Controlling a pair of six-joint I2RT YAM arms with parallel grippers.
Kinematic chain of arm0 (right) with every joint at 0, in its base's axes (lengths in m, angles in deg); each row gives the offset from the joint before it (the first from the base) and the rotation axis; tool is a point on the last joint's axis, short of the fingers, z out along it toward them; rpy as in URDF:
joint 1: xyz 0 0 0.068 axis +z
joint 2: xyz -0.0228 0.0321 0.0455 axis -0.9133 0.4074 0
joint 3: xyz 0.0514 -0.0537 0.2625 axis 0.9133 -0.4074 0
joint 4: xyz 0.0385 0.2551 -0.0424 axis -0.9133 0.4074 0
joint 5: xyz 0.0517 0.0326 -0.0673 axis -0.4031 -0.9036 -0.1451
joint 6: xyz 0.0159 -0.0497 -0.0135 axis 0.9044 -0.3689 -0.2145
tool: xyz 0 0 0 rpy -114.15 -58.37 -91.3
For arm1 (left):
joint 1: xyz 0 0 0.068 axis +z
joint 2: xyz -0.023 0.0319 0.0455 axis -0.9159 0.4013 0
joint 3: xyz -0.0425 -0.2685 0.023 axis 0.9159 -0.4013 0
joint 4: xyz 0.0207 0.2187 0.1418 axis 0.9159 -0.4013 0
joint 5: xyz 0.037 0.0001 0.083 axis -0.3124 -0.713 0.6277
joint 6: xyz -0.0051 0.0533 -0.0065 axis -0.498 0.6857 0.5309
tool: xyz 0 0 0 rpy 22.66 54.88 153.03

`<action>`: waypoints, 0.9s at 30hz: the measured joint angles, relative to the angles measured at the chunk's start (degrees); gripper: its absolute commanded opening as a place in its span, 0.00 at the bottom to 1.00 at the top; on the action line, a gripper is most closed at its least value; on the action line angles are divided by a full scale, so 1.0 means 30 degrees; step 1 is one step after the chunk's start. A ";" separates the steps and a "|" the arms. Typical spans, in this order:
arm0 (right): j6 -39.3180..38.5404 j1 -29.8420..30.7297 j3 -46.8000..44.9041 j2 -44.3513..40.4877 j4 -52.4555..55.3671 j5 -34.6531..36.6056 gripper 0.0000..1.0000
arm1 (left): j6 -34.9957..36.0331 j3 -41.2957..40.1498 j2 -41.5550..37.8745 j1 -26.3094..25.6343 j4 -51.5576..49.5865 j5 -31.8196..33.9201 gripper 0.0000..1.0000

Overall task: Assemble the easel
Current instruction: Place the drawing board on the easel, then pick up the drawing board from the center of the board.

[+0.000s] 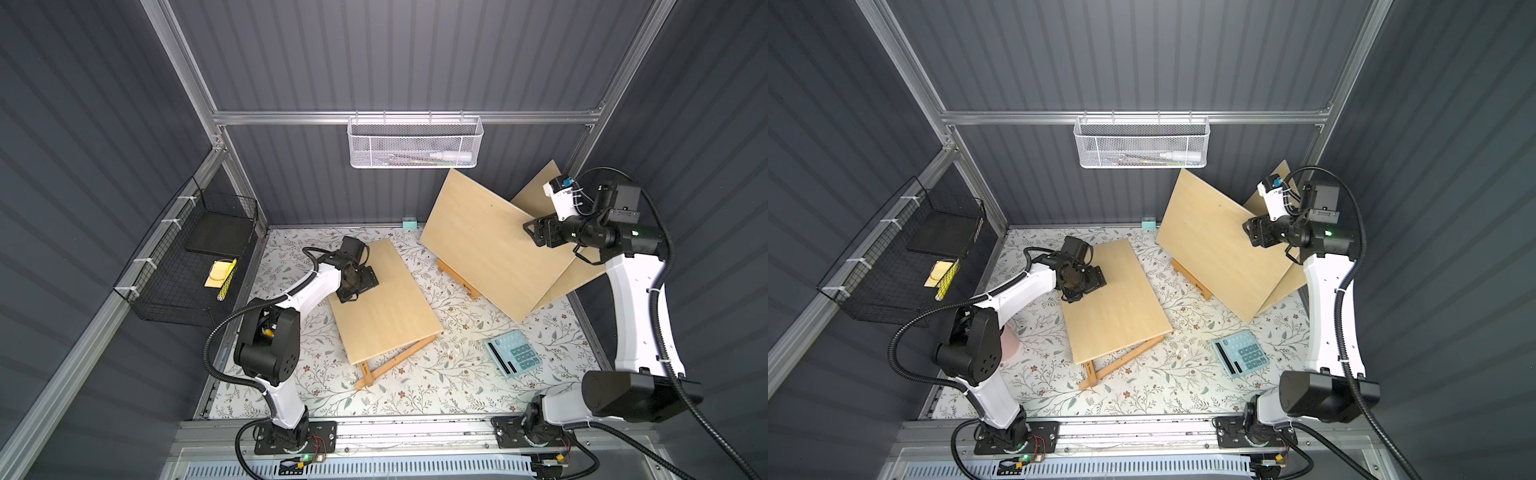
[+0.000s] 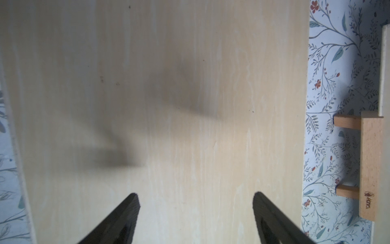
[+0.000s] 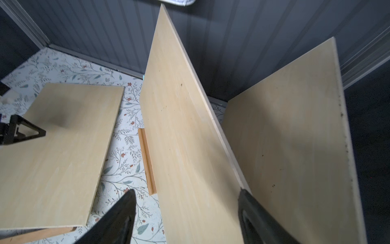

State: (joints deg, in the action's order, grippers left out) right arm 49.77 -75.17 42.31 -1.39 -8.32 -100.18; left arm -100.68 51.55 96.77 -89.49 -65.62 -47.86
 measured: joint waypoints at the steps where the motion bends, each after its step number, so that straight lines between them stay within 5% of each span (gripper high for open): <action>1: 0.0321 0.0058 -0.0153 -0.0240 -0.0270 -0.0015 0.78 | 0.0000 0.0000 0.0000 0.0000 0.0000 0.0007 0.88; 7: 0.2645 0.1632 -0.1887 -0.1858 -0.2382 -0.0131 0.80 | 0.0000 0.0000 0.0000 0.0007 -0.0219 0.0459 0.92; 15: 0.7118 0.7781 -0.6878 -0.2798 -0.5705 0.0619 0.82 | -0.0306 -0.1246 -0.0780 0.0699 -0.0809 0.1916 0.99; 22: 1.2757 1.2247 -1.2087 -0.0342 -0.9049 0.1741 0.84 | -0.0284 -0.2747 -0.3162 0.2025 -0.1537 0.2951 0.99; 27: 1.5518 1.3114 -1.3136 0.2397 -1.0491 0.1880 0.84 | 0.0029 -0.4248 -0.3672 0.3191 -0.0954 0.2193 0.99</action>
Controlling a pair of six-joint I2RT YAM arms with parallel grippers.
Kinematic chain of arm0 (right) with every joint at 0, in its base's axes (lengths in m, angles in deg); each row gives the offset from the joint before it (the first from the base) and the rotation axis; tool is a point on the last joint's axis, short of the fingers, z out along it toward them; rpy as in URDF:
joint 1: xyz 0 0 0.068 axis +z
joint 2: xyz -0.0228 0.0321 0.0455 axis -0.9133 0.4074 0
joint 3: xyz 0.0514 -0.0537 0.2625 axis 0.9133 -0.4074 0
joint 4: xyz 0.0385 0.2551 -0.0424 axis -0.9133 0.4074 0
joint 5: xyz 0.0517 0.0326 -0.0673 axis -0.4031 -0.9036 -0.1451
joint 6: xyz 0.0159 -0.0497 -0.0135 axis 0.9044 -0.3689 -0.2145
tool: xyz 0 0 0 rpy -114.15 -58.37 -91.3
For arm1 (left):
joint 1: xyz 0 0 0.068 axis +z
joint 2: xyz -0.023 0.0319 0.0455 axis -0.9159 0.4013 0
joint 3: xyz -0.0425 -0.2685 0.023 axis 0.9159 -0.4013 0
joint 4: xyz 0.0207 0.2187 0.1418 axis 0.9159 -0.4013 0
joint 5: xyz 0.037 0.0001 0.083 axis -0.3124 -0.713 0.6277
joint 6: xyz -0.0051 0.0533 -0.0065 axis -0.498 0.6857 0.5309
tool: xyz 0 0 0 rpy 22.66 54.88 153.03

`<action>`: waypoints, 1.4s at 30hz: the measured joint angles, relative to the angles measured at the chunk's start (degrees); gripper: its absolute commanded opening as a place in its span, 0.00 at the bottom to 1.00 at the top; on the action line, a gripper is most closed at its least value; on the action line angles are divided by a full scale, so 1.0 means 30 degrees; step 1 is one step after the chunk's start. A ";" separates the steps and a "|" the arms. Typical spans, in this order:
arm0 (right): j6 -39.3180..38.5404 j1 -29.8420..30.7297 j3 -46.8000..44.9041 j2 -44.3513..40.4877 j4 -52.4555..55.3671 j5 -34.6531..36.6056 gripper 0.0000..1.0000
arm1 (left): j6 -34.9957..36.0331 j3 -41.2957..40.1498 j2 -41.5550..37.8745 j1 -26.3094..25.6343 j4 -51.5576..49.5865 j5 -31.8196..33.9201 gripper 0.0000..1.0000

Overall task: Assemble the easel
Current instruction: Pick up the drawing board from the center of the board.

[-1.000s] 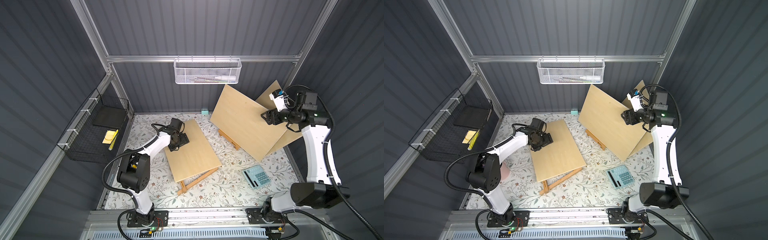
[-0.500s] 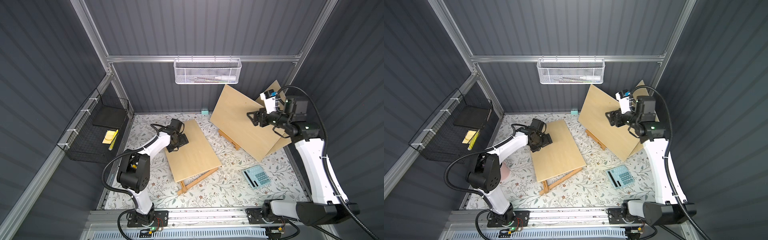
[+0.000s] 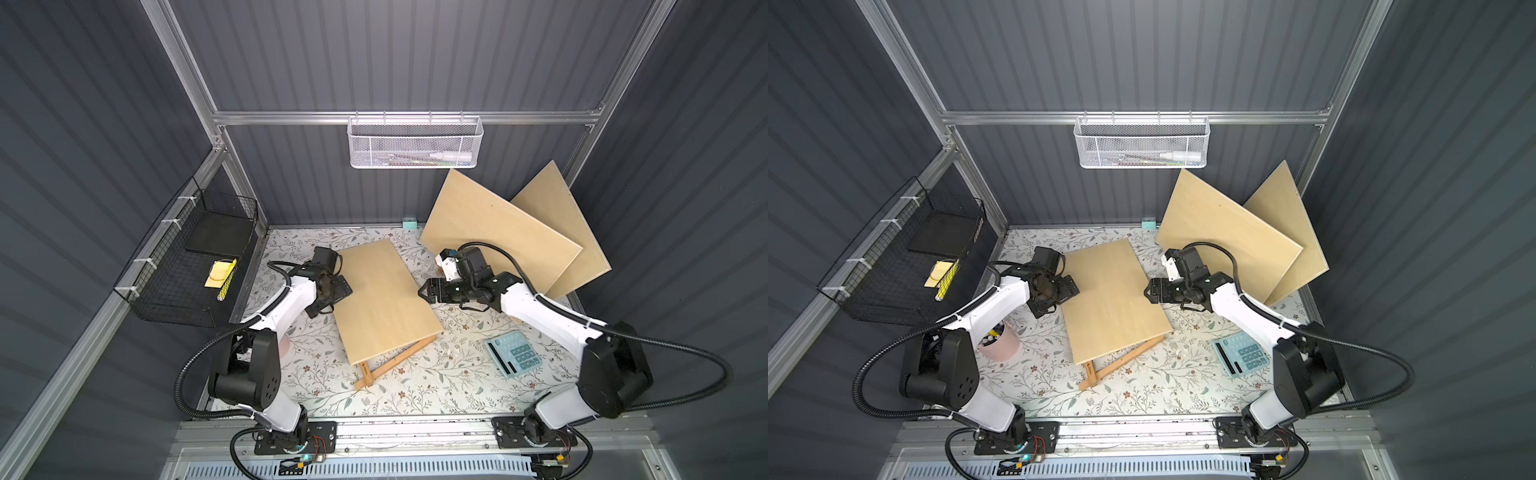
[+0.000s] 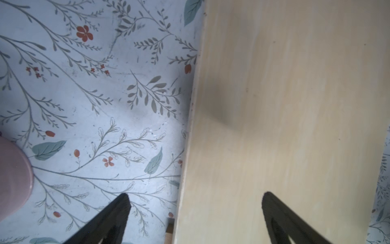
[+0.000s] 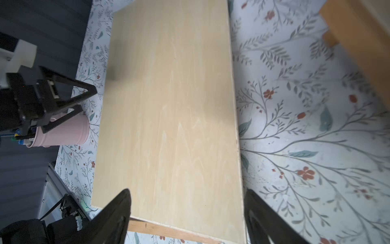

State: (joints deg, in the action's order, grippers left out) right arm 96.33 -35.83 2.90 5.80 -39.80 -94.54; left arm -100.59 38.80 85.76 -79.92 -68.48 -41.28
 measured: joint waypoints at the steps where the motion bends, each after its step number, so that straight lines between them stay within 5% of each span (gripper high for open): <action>1: 0.0248 0.0036 0.0000 0.0408 -0.0153 -0.0022 0.84 | 0.0102 -0.0291 0.0036 0.0168 0.0211 -0.0299 0.99; 16: 0.0787 0.0255 0.0809 0.4816 -0.2317 -0.2900 0.85 | 0.1698 -0.2448 0.1967 0.0444 0.5391 -0.5523 0.98; 42: -0.0947 0.0765 0.3177 0.7410 -0.3723 -0.4459 0.89 | 0.0678 -0.2659 -0.0248 0.0780 0.6200 -1.0032 0.64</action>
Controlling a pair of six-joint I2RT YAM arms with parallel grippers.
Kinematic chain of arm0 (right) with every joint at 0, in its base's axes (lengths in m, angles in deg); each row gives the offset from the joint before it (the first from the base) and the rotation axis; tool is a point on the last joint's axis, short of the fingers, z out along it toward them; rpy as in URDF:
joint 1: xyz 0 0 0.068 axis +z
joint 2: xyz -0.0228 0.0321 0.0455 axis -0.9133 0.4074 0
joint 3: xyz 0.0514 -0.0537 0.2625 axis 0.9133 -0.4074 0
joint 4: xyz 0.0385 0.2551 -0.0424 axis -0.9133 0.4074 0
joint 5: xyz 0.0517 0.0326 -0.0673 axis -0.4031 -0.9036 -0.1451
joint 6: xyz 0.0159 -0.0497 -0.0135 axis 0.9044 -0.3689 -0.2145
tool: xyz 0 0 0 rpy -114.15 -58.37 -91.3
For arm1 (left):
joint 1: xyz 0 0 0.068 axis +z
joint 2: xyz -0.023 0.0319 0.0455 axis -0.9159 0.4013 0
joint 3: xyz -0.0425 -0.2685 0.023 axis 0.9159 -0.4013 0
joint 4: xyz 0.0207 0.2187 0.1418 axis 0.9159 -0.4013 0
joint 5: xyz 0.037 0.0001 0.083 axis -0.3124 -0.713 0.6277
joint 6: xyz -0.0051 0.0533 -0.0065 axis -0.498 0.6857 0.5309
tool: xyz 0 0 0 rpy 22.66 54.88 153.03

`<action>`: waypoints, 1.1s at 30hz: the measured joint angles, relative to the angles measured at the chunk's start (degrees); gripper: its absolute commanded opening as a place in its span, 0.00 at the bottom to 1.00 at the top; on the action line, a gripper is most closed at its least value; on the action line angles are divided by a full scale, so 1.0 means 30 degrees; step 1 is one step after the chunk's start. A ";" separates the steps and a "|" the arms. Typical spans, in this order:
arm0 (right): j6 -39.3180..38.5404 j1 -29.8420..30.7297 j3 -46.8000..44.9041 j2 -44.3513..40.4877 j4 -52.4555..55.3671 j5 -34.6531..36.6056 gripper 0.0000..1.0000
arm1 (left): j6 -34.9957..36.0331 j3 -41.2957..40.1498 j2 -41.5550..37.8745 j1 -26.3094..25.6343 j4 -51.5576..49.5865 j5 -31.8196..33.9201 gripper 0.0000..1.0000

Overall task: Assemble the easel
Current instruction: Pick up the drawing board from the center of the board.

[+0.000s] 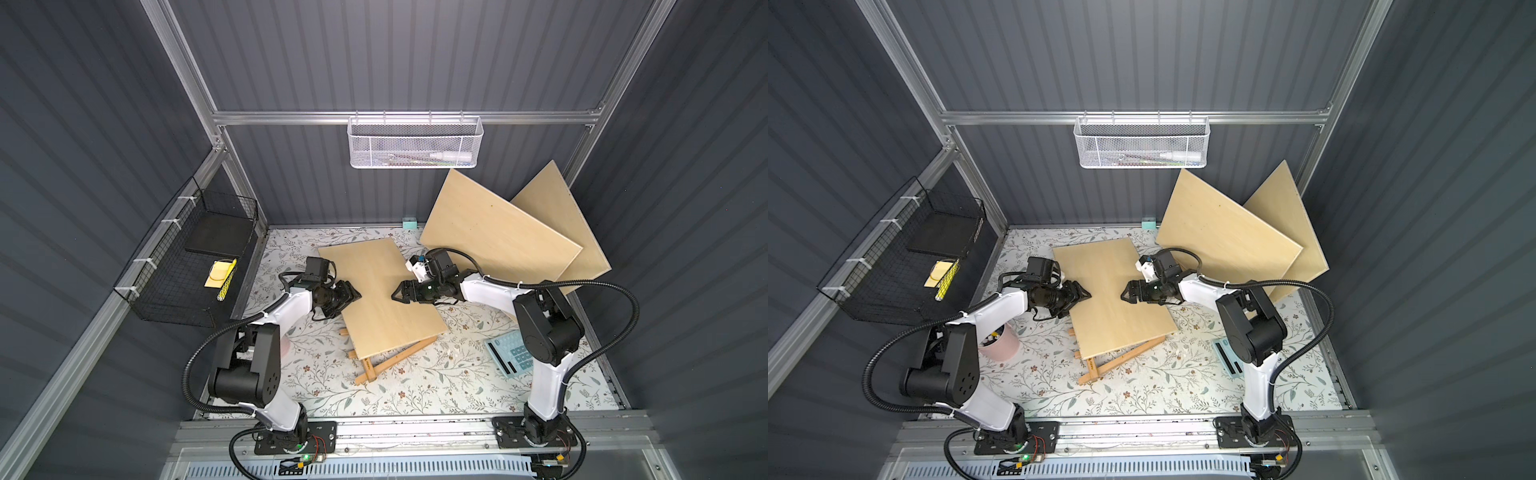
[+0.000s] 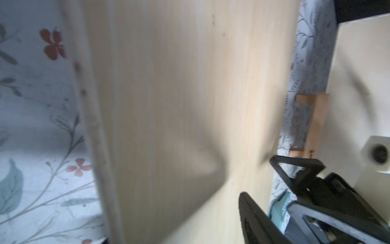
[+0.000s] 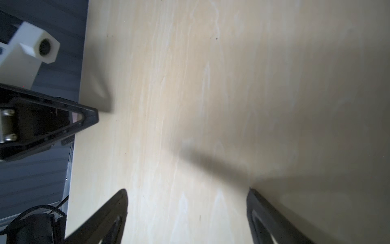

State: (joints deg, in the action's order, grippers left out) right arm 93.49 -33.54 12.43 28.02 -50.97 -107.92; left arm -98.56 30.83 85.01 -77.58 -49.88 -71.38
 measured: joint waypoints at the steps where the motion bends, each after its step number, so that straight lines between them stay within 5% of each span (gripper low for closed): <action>1: -0.0080 0.0007 0.0051 0.0029 0.0036 0.0007 0.89 | -0.0146 0.0058 -0.0255 -0.0007 0.0160 -0.0240 0.63; 9: -0.0619 0.0073 0.0663 0.0204 0.0284 0.0226 0.91 | -0.1231 0.0874 -0.1151 -0.0066 0.1756 -0.1107 0.49; 19: -0.1246 0.0306 0.1049 0.0211 0.0714 0.0736 0.92 | -0.0984 0.1632 -0.1137 -0.0641 0.0816 0.0998 0.27; 26: -0.0962 0.0270 0.0801 -0.0721 0.0299 0.0765 0.93 | -0.1931 0.3519 -0.1224 -0.1231 0.0794 0.1333 0.00; 33: -0.1297 0.0860 -0.1610 -0.3570 0.1195 0.1894 0.94 | -0.1566 0.4583 -0.1239 -0.2222 -0.0379 0.2863 0.00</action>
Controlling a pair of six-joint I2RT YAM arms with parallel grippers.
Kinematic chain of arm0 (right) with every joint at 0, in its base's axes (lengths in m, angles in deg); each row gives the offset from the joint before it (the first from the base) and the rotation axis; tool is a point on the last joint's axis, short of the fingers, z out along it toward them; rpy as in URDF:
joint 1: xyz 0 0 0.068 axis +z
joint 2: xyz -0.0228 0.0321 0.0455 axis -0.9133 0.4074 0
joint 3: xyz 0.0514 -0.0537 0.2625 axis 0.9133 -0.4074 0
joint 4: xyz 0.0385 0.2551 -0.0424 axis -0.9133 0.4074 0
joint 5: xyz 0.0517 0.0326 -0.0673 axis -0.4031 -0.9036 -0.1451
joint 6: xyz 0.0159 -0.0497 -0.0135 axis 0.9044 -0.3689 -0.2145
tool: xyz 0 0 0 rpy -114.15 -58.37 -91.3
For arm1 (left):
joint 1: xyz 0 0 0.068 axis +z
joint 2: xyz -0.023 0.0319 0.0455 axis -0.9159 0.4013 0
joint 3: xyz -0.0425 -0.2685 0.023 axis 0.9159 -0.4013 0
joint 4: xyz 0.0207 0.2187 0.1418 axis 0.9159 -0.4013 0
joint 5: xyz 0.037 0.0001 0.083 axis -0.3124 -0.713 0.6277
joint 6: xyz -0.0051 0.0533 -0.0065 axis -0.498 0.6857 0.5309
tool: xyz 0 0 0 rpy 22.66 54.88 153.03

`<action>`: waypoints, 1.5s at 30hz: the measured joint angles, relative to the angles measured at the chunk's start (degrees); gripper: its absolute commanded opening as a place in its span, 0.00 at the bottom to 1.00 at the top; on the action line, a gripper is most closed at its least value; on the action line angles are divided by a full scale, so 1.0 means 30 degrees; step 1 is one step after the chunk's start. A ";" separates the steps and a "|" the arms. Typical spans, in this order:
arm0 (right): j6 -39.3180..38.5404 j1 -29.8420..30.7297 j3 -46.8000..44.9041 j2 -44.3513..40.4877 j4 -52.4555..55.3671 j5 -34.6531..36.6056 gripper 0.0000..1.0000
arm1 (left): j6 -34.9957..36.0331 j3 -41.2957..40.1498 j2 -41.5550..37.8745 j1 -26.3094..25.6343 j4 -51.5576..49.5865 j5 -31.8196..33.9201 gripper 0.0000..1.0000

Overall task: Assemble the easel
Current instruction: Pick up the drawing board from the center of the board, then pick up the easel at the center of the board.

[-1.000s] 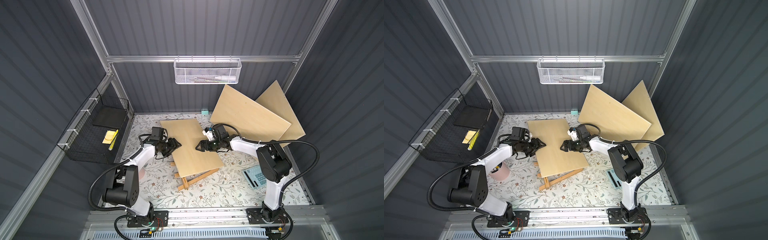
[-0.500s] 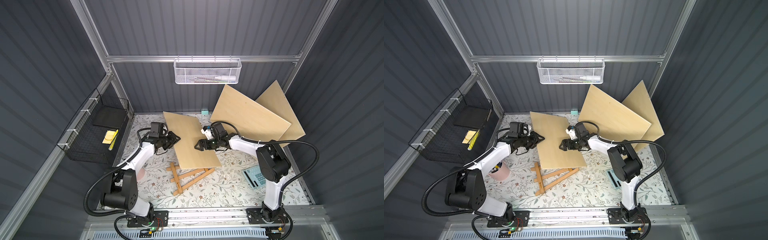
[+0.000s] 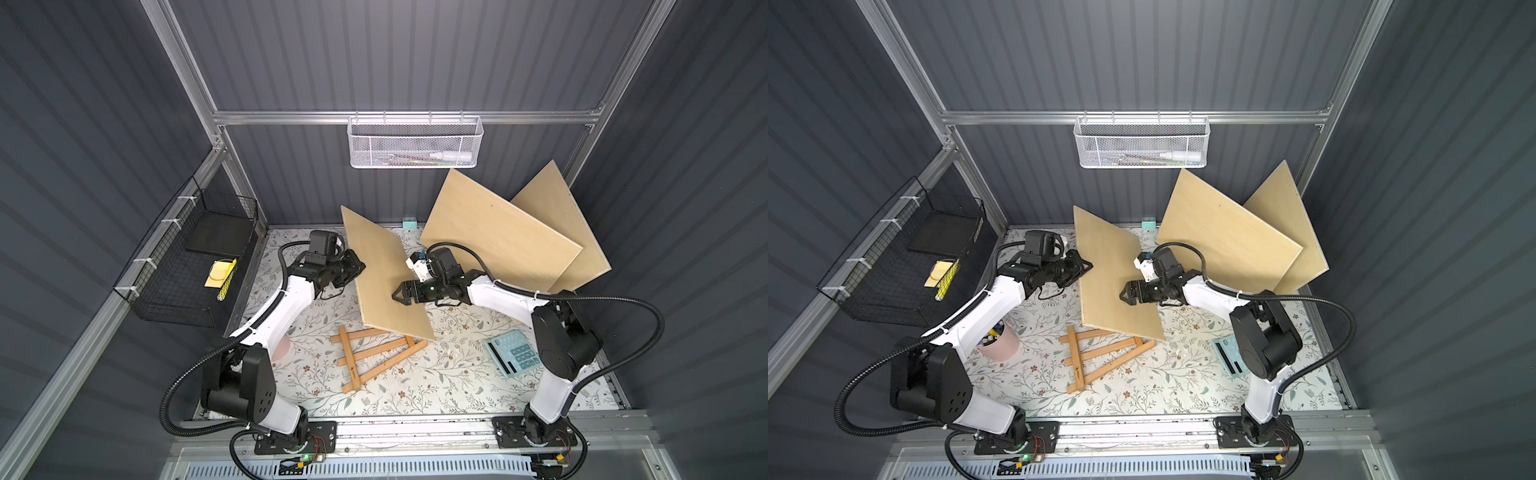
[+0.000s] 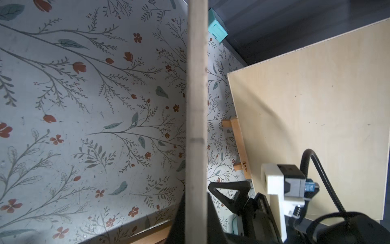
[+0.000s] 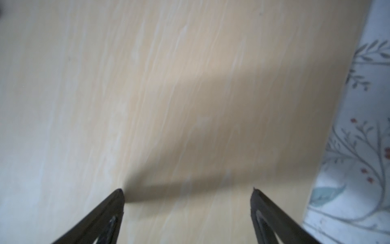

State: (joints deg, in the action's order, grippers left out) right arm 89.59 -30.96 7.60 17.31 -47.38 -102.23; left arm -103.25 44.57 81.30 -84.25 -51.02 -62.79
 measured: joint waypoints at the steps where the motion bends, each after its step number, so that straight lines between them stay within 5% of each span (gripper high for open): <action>1: -0.0211 0.0204 -0.0503 -0.0648 0.0284 0.0277 0.94 | -0.0007 0.0051 -0.0044 -0.0095 0.0000 0.0226 0.00; 11: -0.1734 0.2798 -0.5340 -0.9231 0.3395 0.3934 0.98 | 0.0080 0.0189 -0.1049 -0.0350 0.0226 0.2871 0.00; 14: -0.1938 0.3126 -0.5297 -0.9850 0.3803 0.4532 0.99 | 0.0321 0.0299 -0.1239 -0.0182 0.0852 0.3395 0.00; 21: -0.2623 0.4503 -0.4765 -0.6615 0.4874 0.5304 0.99 | 0.2608 0.2892 -0.1989 0.0036 -0.0131 0.5391 0.00; 33: -0.2455 0.5428 0.0765 0.0525 0.6295 0.8582 0.99 | 0.4503 0.6076 -0.5829 0.0423 -0.5916 1.5562 0.00; 40: -0.2586 0.5122 0.1180 0.1902 0.8080 1.0710 0.99 | 0.4386 0.6076 -0.4758 0.0357 -0.8597 1.5540 0.00; 45: -0.2674 0.2914 0.2645 0.2892 0.9275 1.1278 0.99 | 0.4262 0.6076 -0.3956 0.0321 -0.9289 1.4826 0.00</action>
State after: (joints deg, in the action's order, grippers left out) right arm 81.57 -22.21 15.53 25.99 -19.56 -68.40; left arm -90.47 62.80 69.43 -83.29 -78.88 -18.31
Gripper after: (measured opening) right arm 0.991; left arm 0.110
